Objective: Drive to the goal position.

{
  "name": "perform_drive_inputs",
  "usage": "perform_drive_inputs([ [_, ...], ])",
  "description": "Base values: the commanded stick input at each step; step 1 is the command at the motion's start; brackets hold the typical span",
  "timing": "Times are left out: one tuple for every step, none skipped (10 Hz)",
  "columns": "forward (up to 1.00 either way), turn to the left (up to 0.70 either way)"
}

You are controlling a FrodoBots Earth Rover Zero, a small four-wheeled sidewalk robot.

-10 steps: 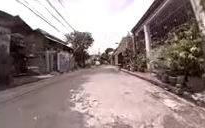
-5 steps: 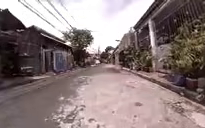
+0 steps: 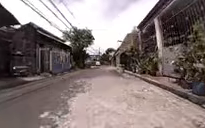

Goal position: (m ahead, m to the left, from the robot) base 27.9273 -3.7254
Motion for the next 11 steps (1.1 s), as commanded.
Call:
perform_drive_inputs([
  [1.00,0.00],
  [1.00,0.00],
  [1.00,0.00],
  [1.00,0.00],
  [1.00,0.00],
  [1.00,0.00],
  [1.00,0.00],
  [1.00,0.00],
  [1.00,0.00],
  [1.00,0.00],
  [1.00,0.00],
])
